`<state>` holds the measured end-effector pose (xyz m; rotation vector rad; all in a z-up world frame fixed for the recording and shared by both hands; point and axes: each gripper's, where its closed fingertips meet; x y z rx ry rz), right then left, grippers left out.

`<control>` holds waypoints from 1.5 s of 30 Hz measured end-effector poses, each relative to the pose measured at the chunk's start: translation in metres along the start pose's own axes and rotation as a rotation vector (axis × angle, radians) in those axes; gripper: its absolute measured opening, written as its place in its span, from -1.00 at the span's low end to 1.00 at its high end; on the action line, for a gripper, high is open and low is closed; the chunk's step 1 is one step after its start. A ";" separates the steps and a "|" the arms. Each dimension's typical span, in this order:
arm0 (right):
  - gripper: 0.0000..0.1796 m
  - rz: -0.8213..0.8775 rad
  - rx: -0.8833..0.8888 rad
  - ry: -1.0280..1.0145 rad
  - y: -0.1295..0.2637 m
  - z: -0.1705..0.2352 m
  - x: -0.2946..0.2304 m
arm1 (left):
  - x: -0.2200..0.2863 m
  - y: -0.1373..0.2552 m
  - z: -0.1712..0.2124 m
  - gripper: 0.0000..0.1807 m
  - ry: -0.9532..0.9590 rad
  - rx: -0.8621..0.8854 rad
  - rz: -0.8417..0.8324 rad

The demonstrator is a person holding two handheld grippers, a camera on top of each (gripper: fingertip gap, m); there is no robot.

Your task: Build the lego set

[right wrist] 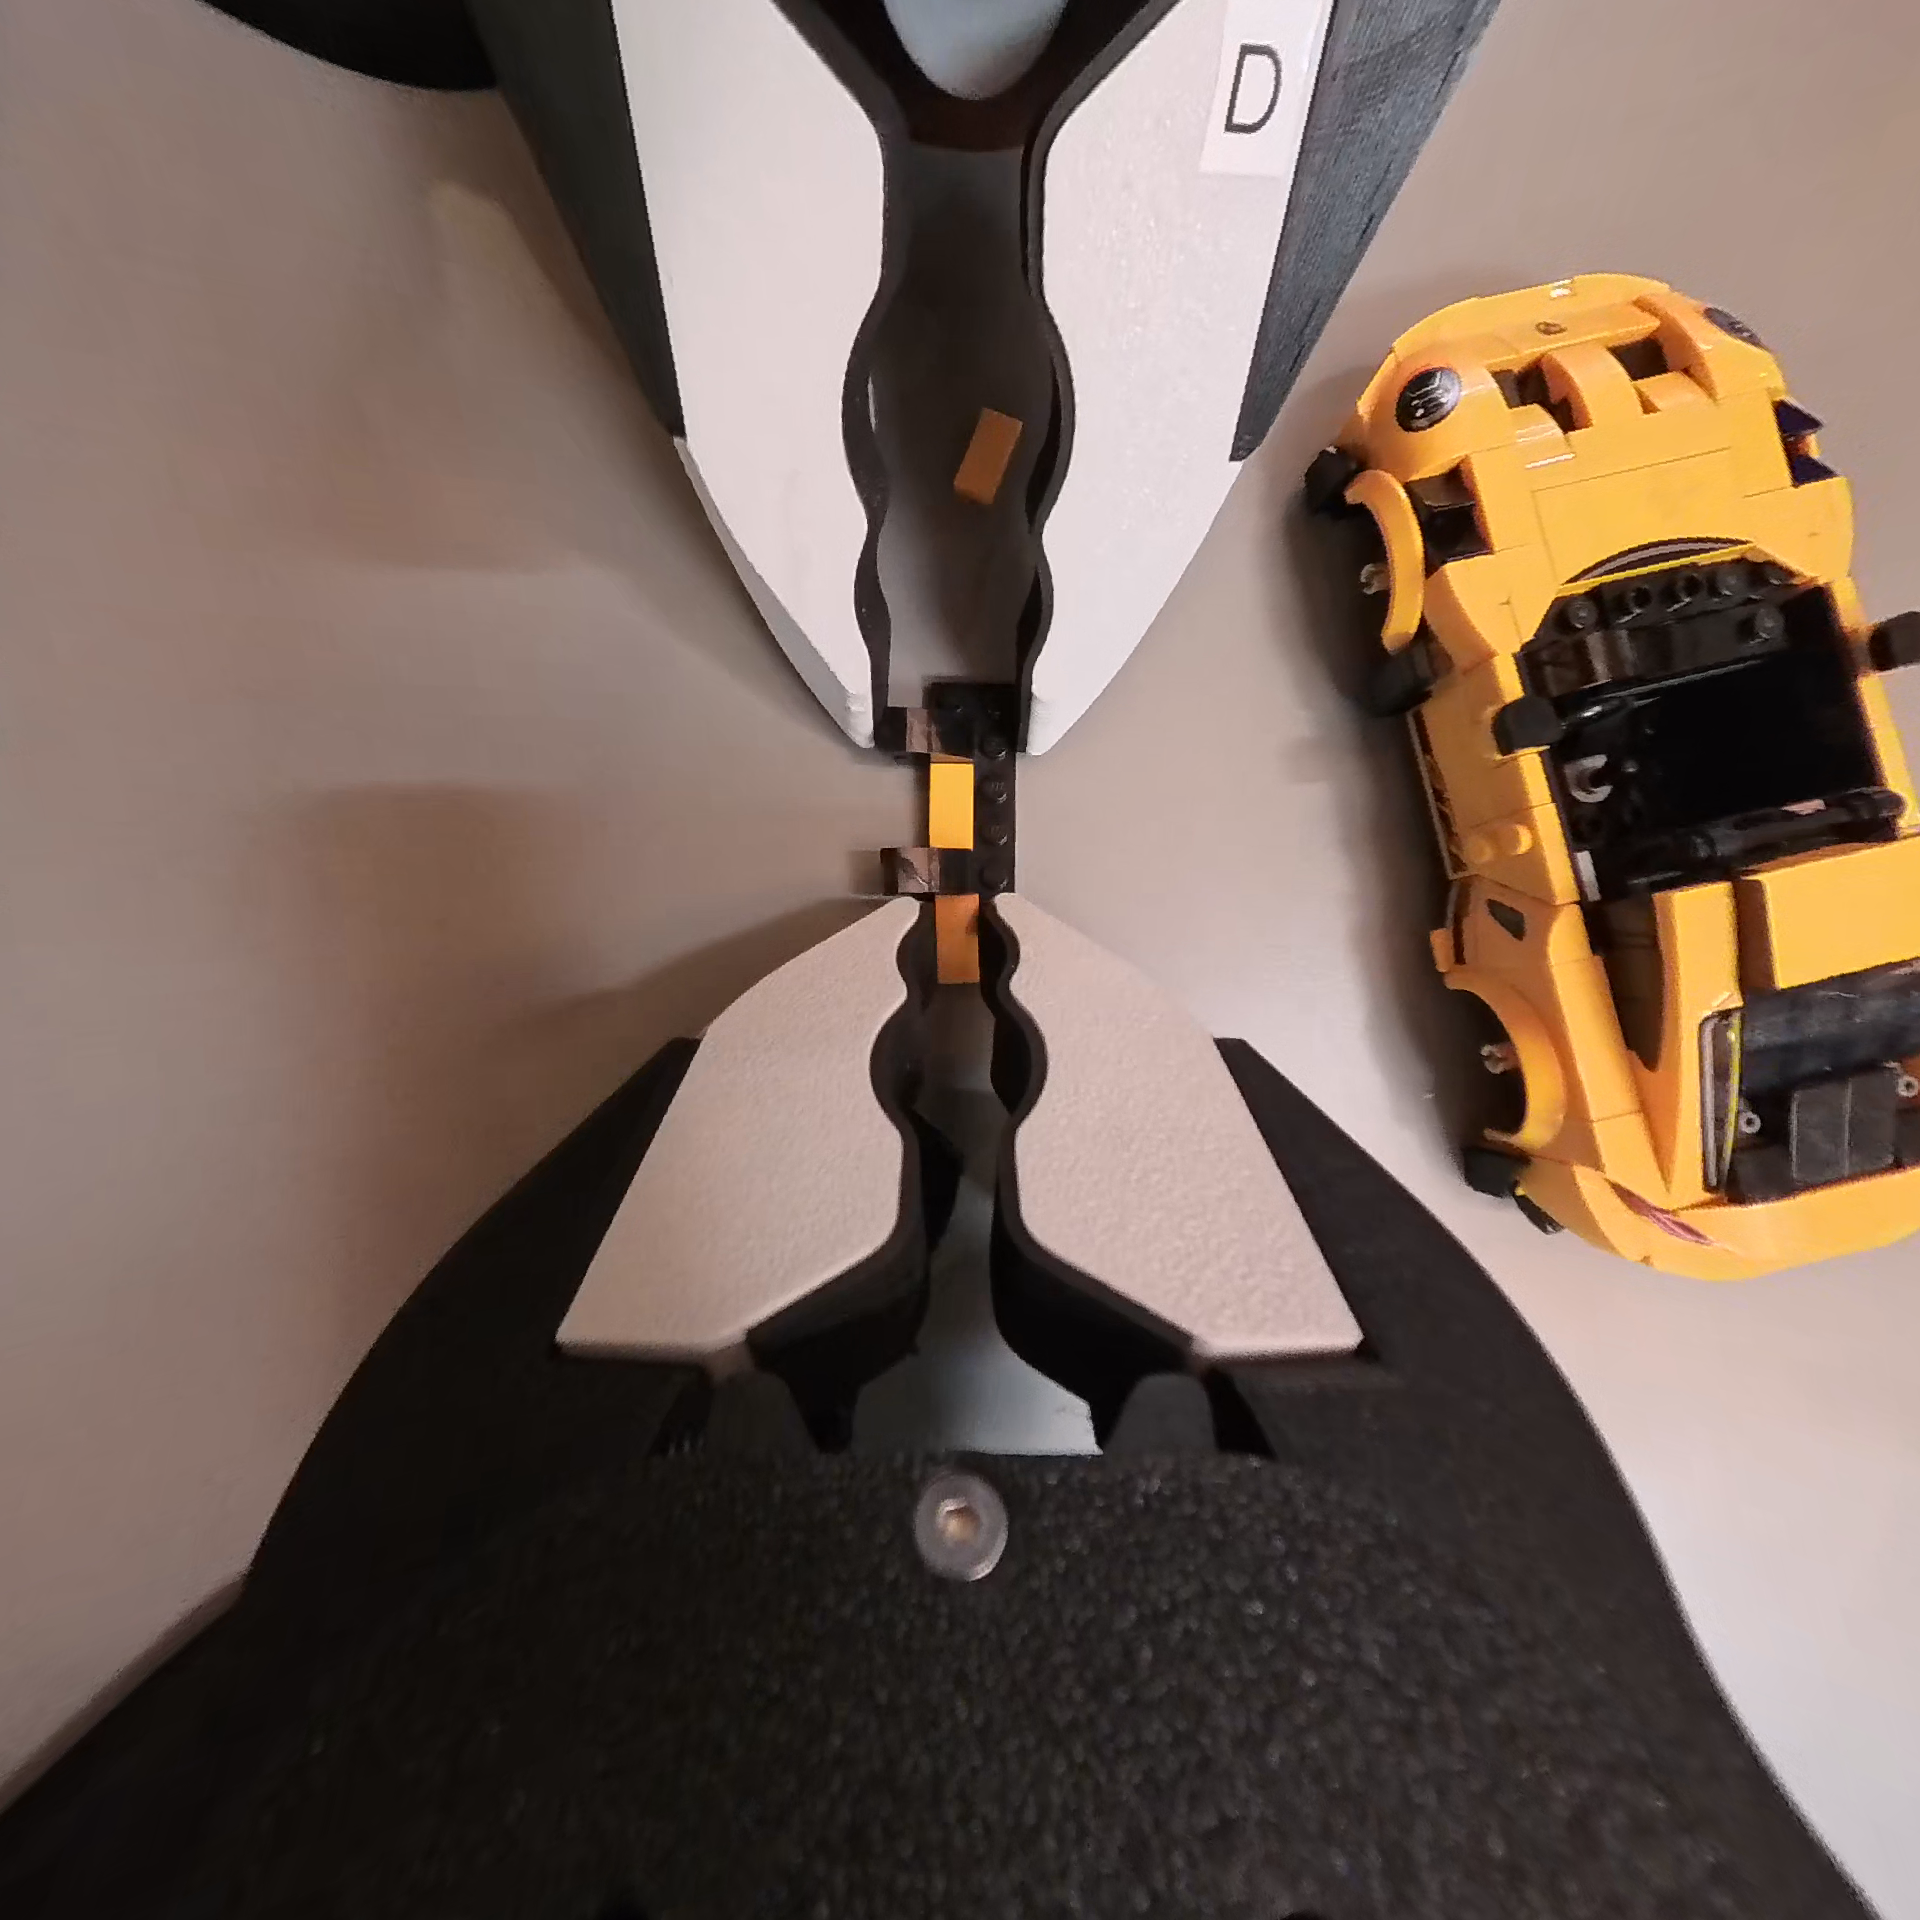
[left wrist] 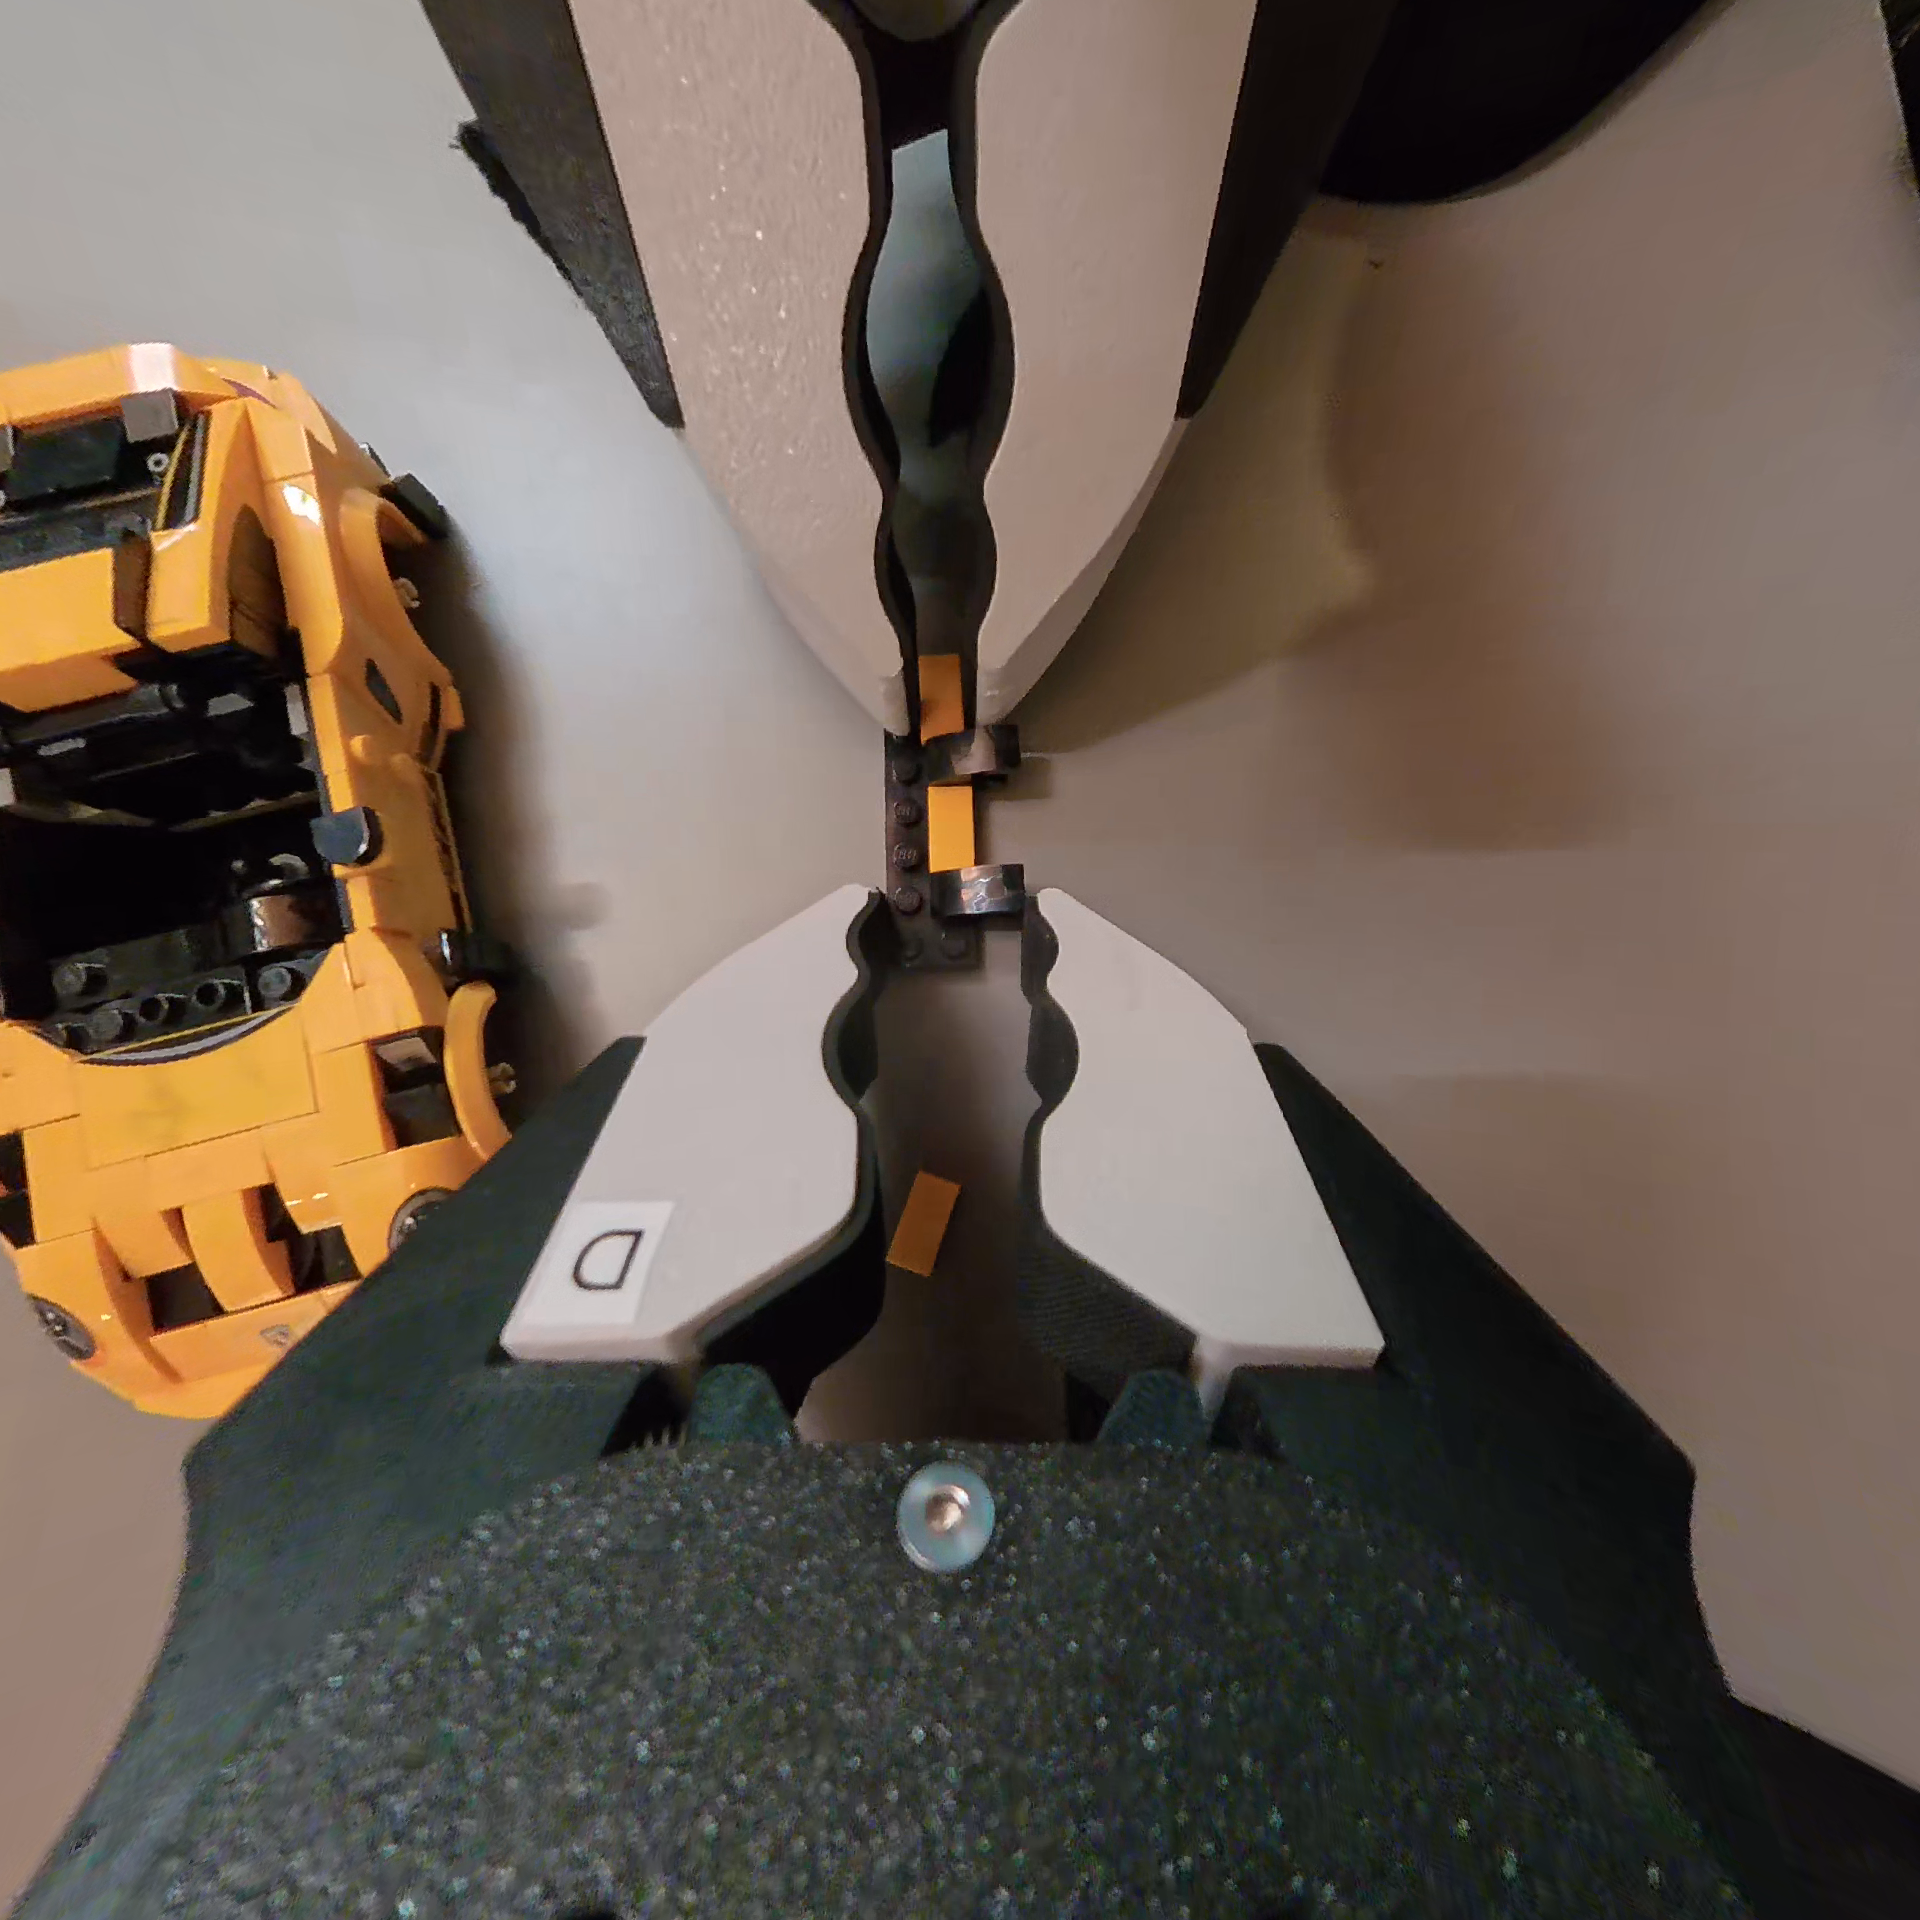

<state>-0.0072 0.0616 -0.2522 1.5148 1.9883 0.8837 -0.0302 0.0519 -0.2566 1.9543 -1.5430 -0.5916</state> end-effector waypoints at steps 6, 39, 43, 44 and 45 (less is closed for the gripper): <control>-0.92 -0.006 -0.011 0.005 -0.001 -0.001 0.000 | 0.000 0.000 0.000 -0.73 0.006 0.009 -0.008; -0.97 -0.054 0.016 -0.021 0.000 -0.002 -0.002 | 0.001 0.000 0.000 -0.72 0.029 0.023 -0.015; -0.97 -0.061 -0.008 -0.008 0.000 -0.002 -0.002 | 0.001 0.000 0.000 -0.72 0.031 0.027 -0.015; -0.97 -0.063 -0.015 -0.009 0.000 -0.002 -0.002 | 0.001 0.000 0.000 -0.72 0.032 0.028 -0.015; -0.97 -0.064 -0.022 -0.011 0.000 -0.002 -0.002 | 0.001 0.000 0.000 -0.72 0.033 0.029 -0.015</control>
Point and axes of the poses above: each gripper's, where its closed fingertips meet, y back along the fingers, z out of its underside, x = y × z across the jaws, and after that the axes turned 7 degrees about x, right-handed
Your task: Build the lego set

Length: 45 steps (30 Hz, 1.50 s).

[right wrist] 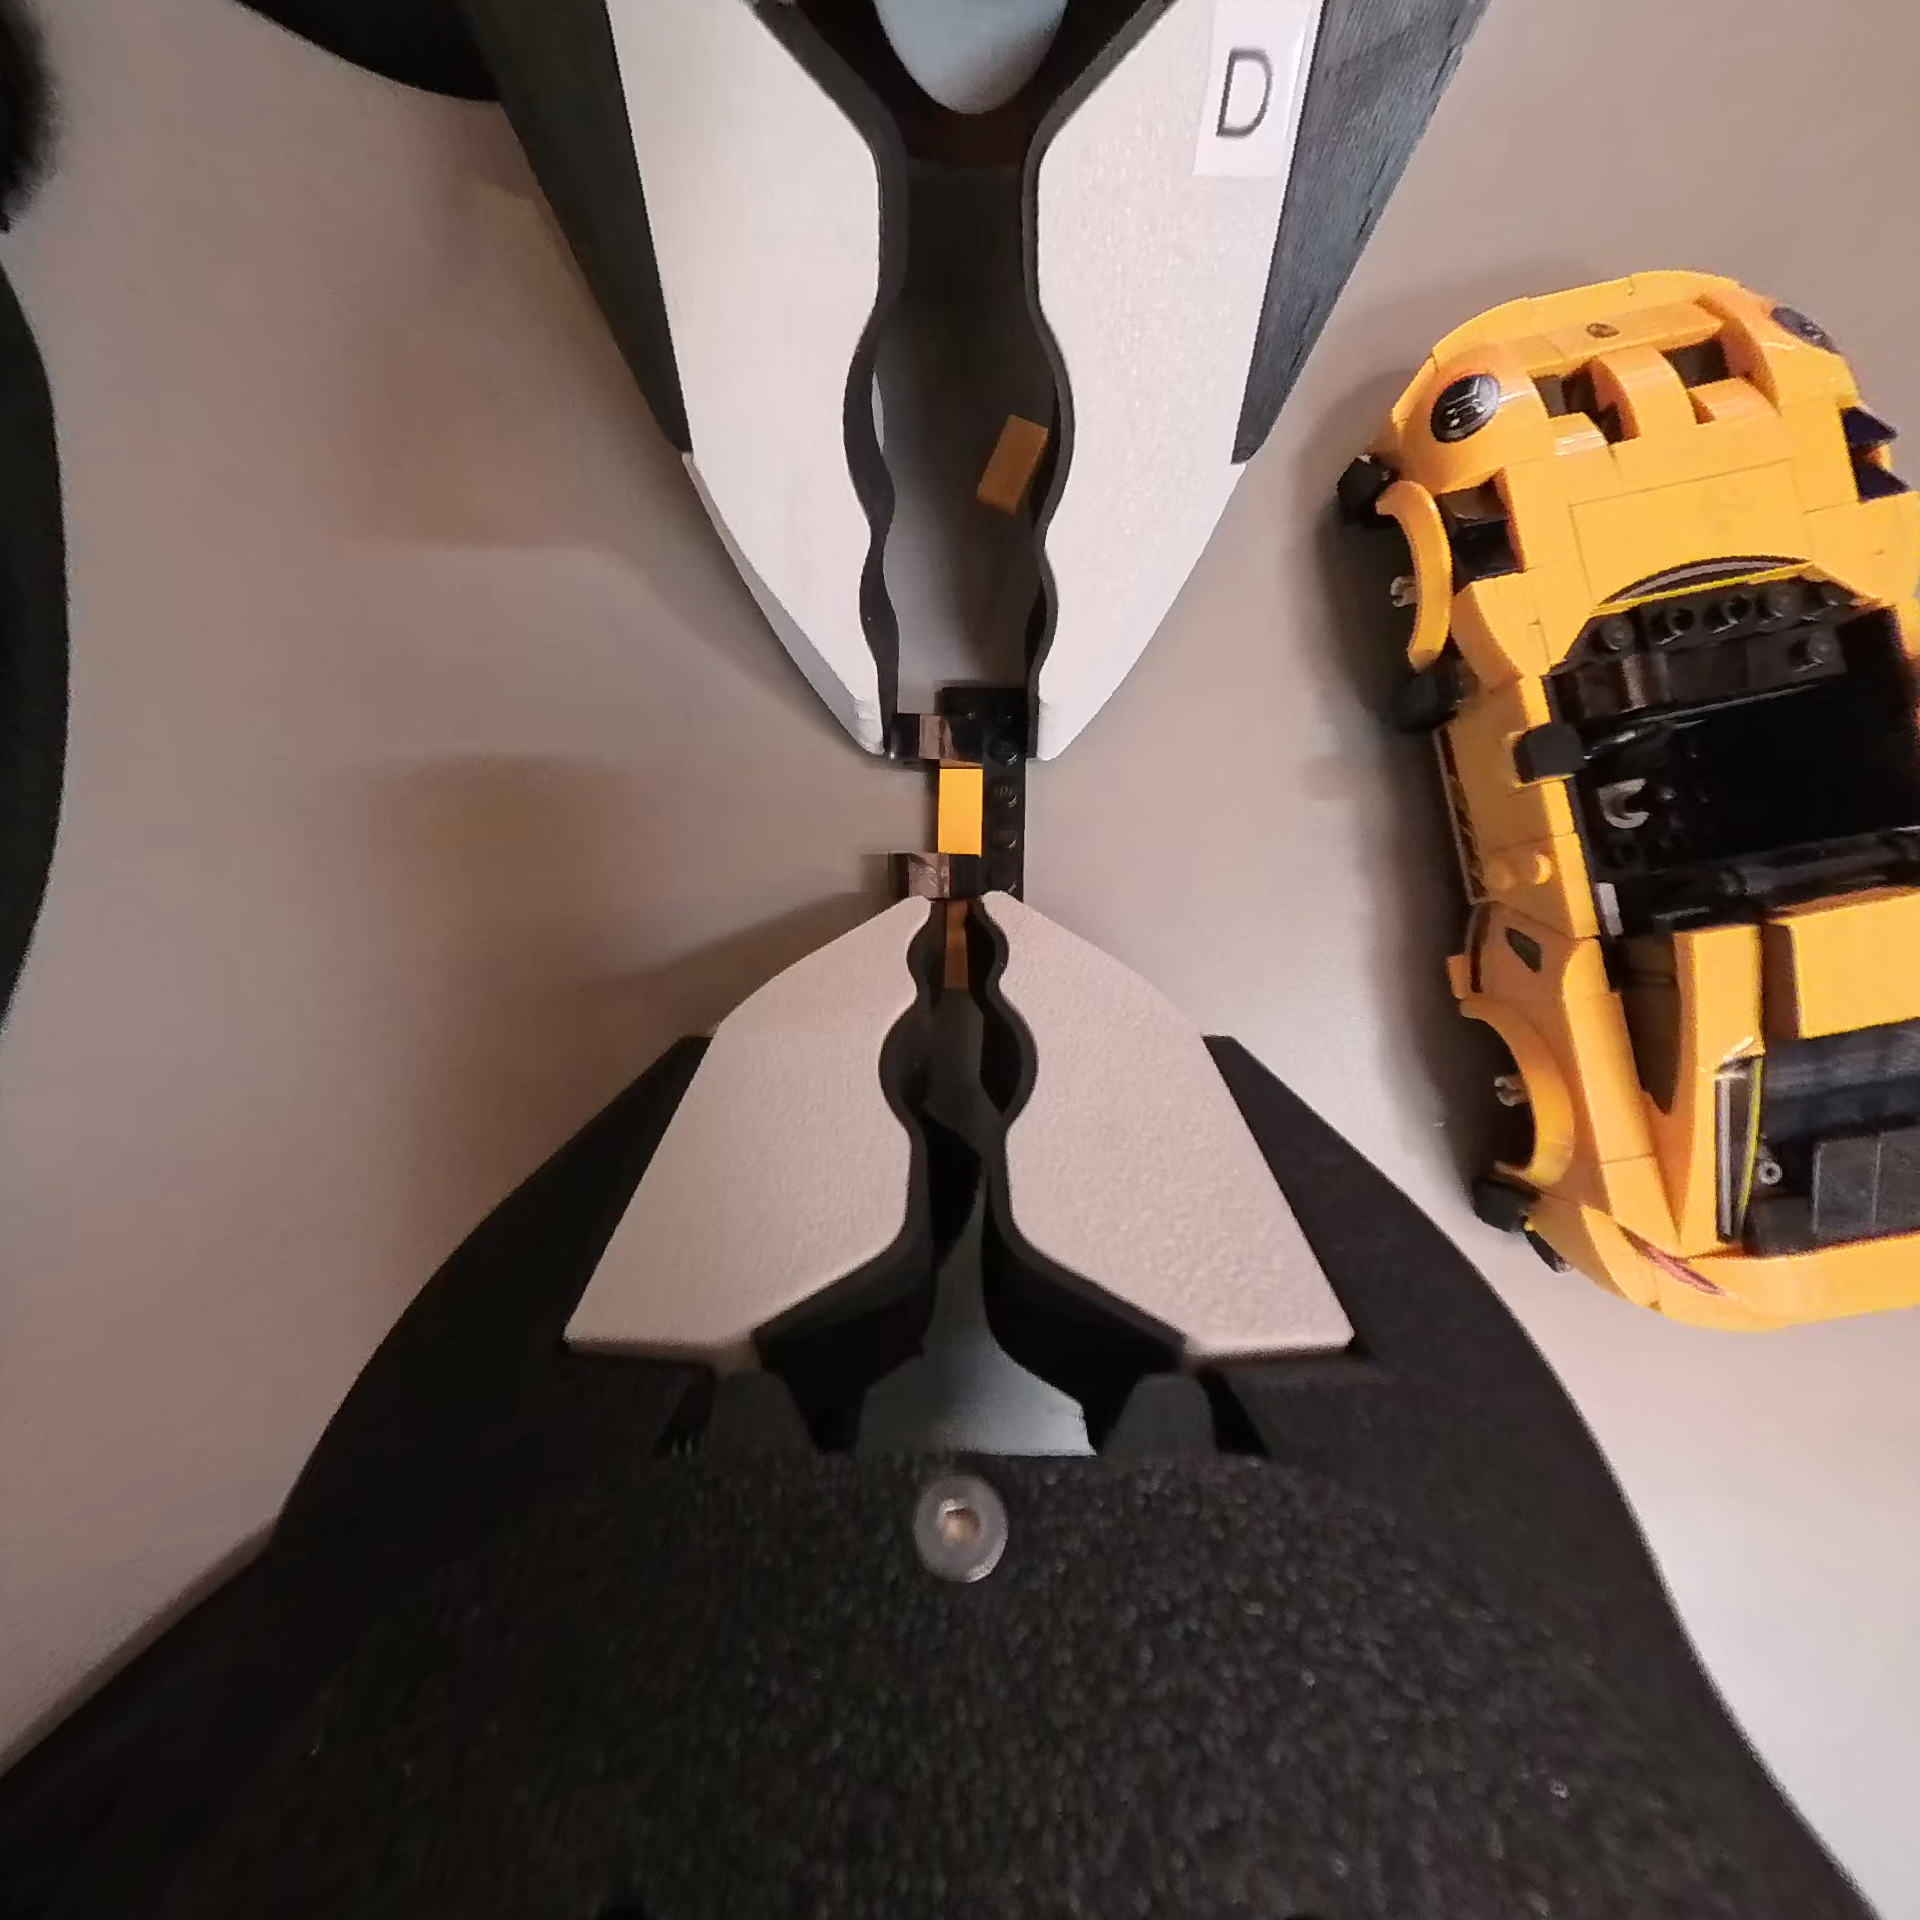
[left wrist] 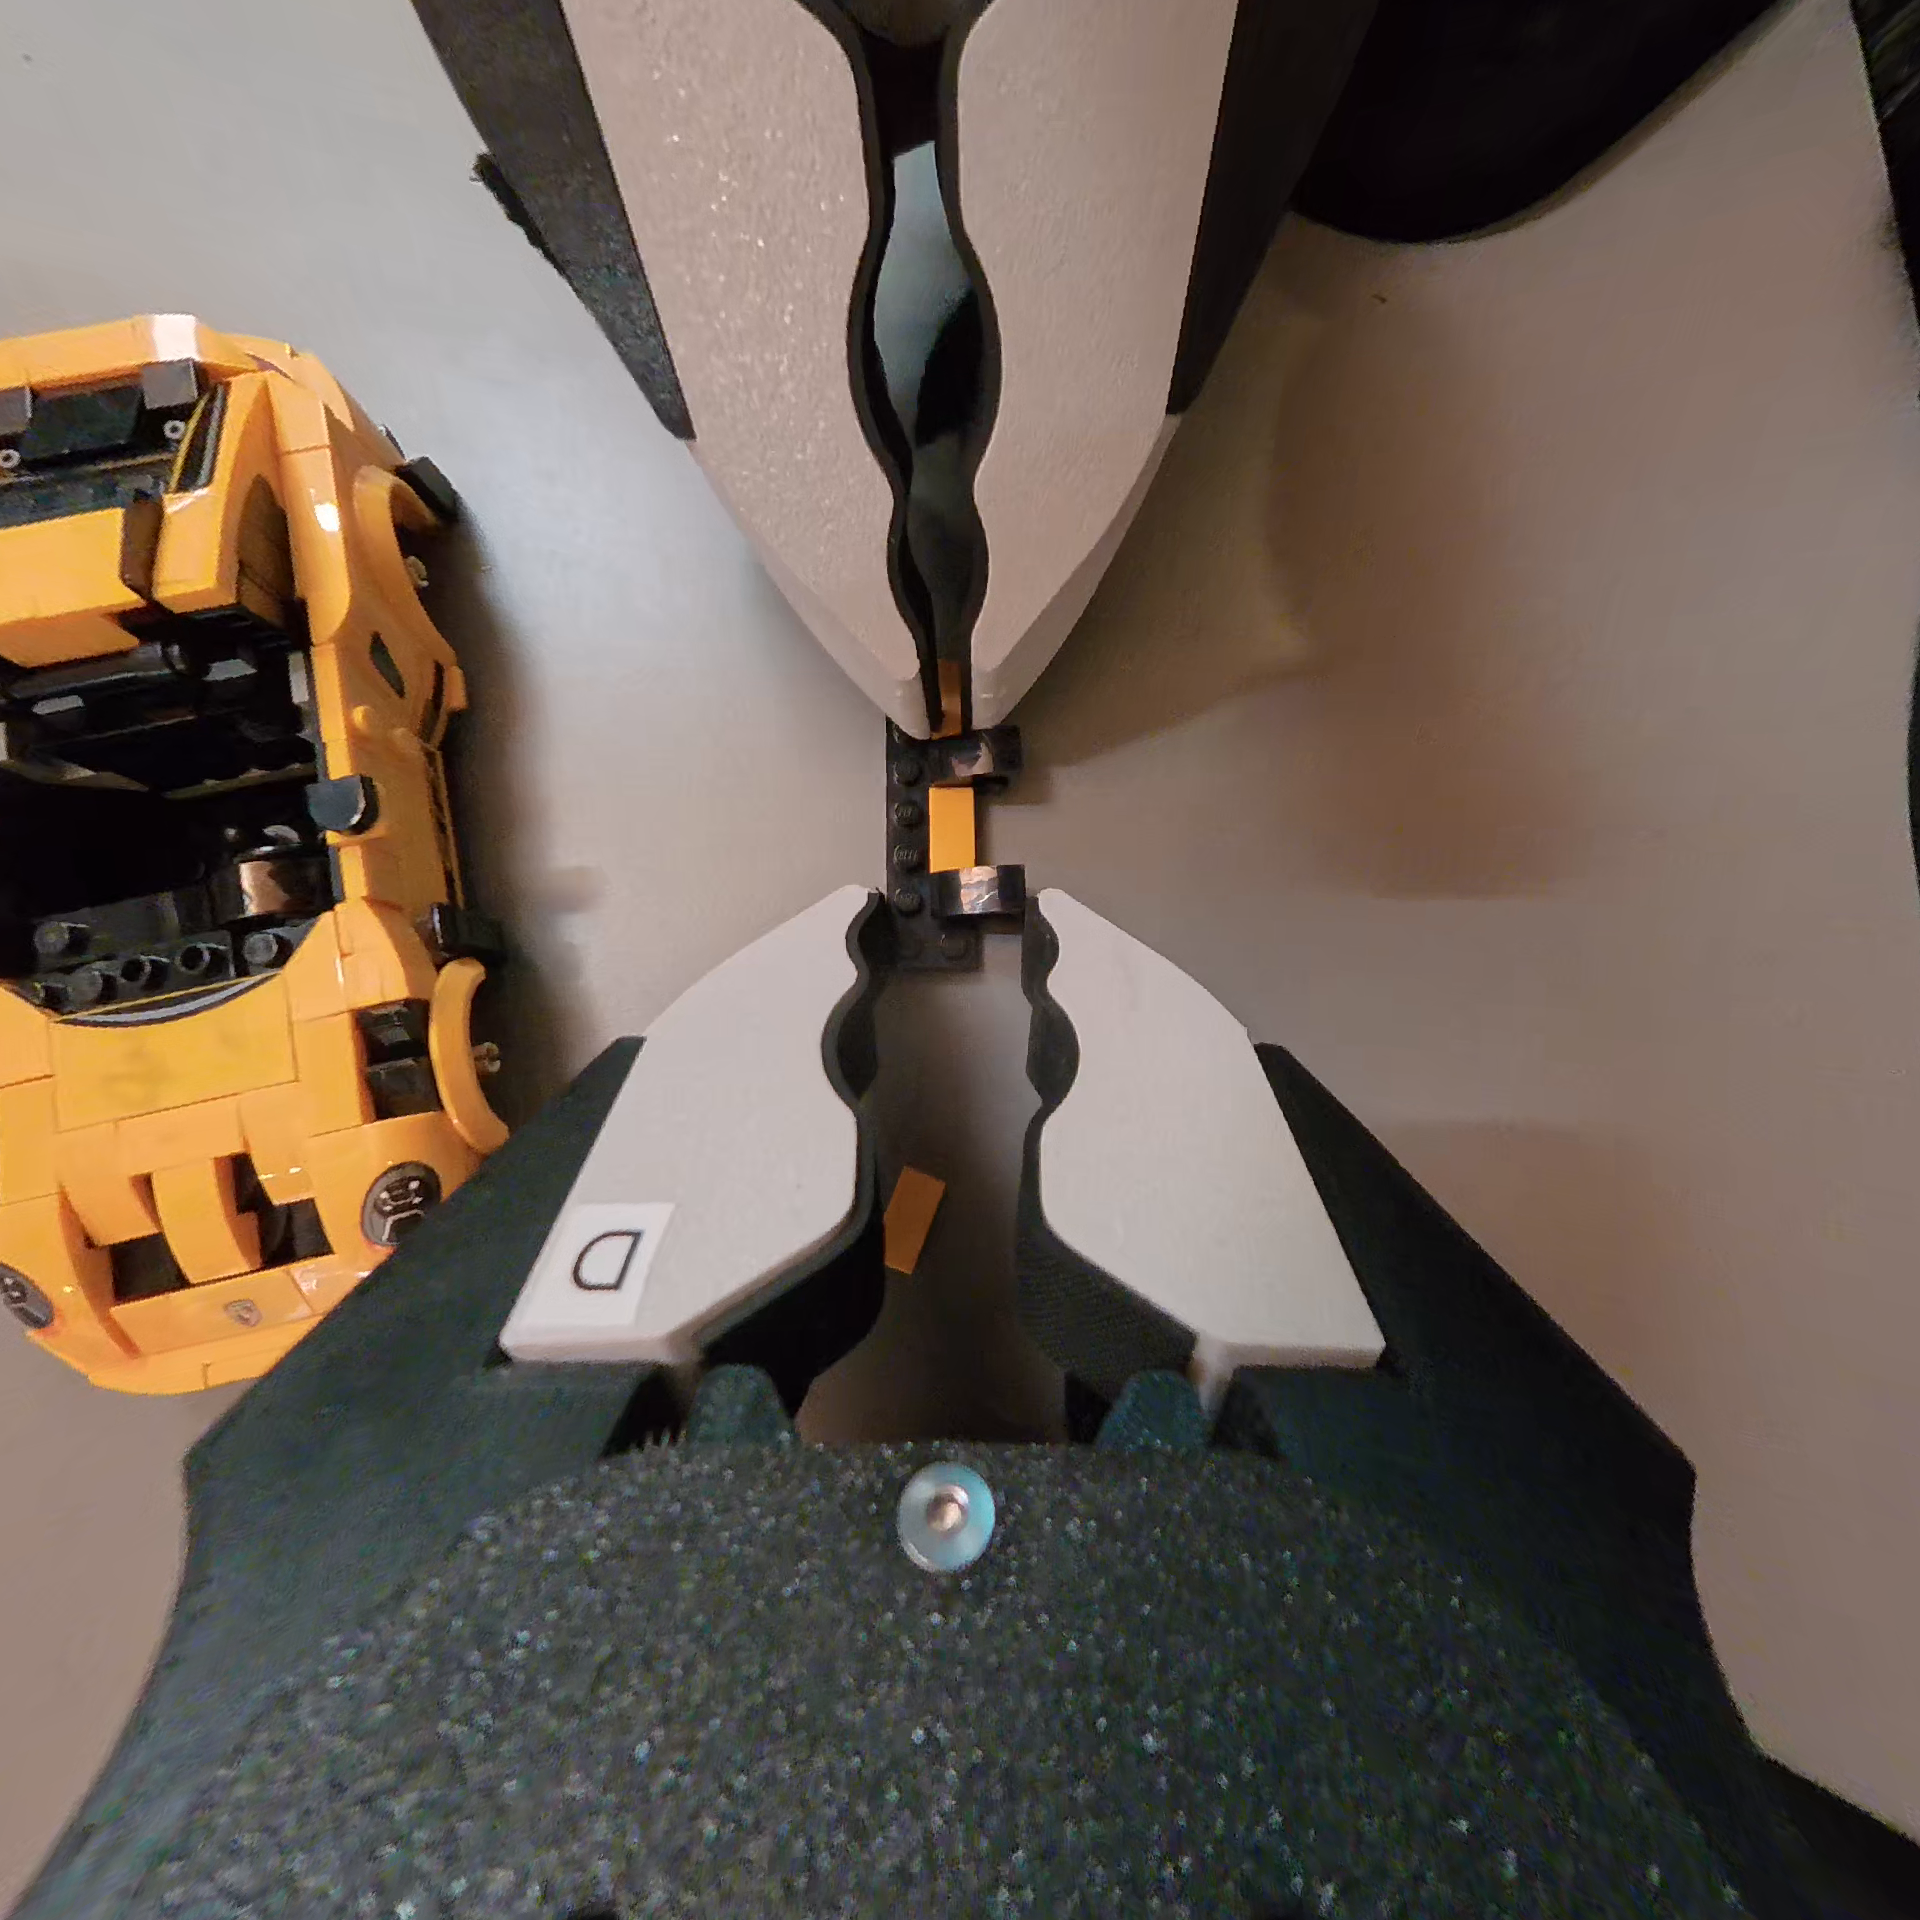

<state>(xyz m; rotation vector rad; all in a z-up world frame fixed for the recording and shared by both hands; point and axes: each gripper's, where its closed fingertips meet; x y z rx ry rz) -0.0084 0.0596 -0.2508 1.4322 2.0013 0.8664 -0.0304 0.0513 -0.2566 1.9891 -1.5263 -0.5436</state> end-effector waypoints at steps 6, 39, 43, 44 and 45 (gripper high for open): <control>-0.96 -0.017 -0.016 -0.021 0.000 0.000 0.000 | 0.000 0.000 0.000 -0.72 0.004 0.010 -0.004; -0.95 -0.007 0.091 -0.072 0.003 -0.012 -0.003 | -0.003 -0.002 -0.001 -0.73 0.027 0.038 -0.032; -0.92 0.040 0.094 -0.077 0.014 -0.008 -0.001 | -0.003 -0.001 -0.001 -0.73 0.032 0.031 -0.039; -0.90 0.047 0.090 -0.079 0.014 -0.007 -0.003 | -0.003 -0.001 0.000 -0.73 0.031 0.029 -0.038; -0.88 0.056 0.081 -0.076 0.013 -0.005 -0.005 | -0.002 0.000 0.000 -0.73 0.031 0.028 -0.035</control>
Point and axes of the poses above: each gripper's, where its closed fingertips meet, y back along the fingers, z out of its underside, x = y × z across the jaws, and after that the axes turned 7 degrees about x, right-handed
